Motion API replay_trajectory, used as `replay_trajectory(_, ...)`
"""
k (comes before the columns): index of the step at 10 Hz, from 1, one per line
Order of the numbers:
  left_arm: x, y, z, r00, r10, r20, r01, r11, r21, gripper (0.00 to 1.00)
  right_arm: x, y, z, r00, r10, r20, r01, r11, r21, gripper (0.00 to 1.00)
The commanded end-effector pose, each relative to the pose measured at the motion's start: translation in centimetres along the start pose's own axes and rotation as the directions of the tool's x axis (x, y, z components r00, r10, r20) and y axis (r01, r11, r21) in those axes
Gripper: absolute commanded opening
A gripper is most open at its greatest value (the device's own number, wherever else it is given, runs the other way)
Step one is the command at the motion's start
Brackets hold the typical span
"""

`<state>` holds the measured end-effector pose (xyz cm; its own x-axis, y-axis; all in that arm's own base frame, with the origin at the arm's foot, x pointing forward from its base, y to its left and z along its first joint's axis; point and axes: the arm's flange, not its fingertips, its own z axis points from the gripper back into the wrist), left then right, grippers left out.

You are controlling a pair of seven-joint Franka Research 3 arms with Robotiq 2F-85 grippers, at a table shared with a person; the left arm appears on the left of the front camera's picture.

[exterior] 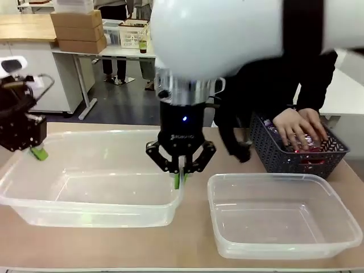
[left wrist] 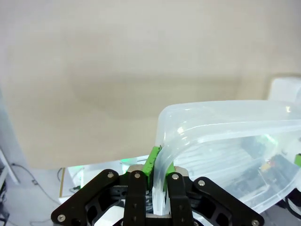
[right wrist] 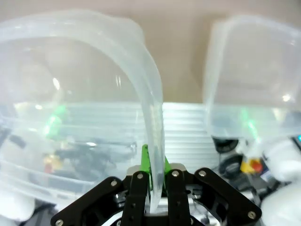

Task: Sort the waste into each basket.
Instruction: Pick up the Organizing box on the left side of the table and lift it.

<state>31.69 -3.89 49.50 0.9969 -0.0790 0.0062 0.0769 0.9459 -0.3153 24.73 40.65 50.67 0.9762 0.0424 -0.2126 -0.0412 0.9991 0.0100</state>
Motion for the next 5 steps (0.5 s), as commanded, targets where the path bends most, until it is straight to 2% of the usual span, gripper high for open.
replay_trajectory(1, 0.1, 2.8, -1.3, 0.999, 0.033, -0.026, -0.033, 0.999, 0.011, 0.00, -2.6, -4.5, -2.8, 0.976, 0.031, -0.217, -0.061, 0.990, -0.131, 0.00)
replay_trajectory(2, 0.1, 2.8, -1.3, 0.999, 0.033, -0.026, -0.033, 0.999, 0.011, 0.00, 0.0, 0.0, 0.0, 1.000, 0.000, 0.000, 0.000, 1.000, 0.000, 0.00)
replay_trajectory(4, 0.1, 2.8, -1.3, 0.999, 0.033, -0.026, -0.033, 0.999, 0.011, 0.00, 0.0, 0.0, 0.0, 1.000, 0.000, 0.000, 0.000, 1.000, 0.000, 0.00)
replay_trajectory(5, -0.6, 0.0, -1.9, 0.998, 0.011, -0.065, -0.013, 1.000, -0.018, 0.06, -0.6, -0.4, 0.2, 0.999, -0.009, -0.032, 0.010, 1.000, 0.017, 0.05)
